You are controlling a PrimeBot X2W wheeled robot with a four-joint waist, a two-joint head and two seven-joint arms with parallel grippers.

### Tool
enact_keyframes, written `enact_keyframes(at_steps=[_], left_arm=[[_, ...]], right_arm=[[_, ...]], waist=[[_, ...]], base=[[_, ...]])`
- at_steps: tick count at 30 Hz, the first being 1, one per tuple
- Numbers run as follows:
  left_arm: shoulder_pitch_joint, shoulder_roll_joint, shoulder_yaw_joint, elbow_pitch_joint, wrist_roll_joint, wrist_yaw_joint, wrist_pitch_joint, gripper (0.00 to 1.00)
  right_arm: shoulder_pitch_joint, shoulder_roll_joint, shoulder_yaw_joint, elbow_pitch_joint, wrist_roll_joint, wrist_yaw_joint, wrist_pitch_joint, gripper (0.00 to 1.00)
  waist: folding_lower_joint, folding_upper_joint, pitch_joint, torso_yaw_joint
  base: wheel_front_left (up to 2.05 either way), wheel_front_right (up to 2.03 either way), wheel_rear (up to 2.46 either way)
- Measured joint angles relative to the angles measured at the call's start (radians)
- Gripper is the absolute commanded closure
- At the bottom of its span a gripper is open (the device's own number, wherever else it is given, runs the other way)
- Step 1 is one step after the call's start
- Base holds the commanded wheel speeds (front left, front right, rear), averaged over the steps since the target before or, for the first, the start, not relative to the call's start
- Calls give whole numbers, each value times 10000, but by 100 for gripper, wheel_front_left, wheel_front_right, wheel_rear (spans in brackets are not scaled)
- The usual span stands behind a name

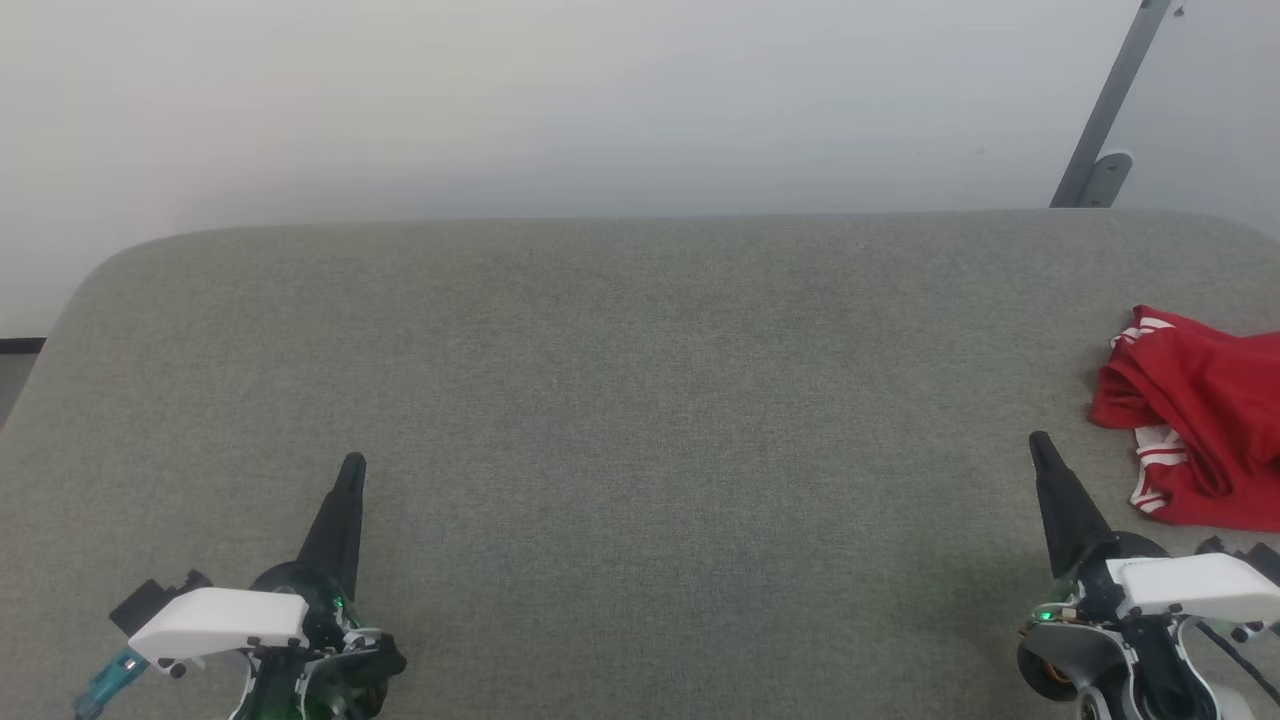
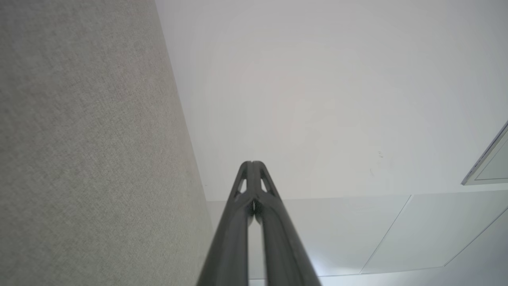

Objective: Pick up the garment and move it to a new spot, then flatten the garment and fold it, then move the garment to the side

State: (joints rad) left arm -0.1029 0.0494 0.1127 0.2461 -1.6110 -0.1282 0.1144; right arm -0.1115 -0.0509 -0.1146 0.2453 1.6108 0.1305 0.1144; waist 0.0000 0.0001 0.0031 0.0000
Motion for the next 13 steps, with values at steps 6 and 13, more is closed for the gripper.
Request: enact_keyframes(at_steps=[6,13], left_arm=[[0,0,0,0,0,0,0,100],[0,0,0,0,0,0,0,100]], right_arm=[[0,0,-4,0,0,0,0,100],[0,2,-2,0,0,0,2,100]], waist=[[0,0,0,0],[0,0,0,0]], base=[[0,0,0],[0,0,0]])
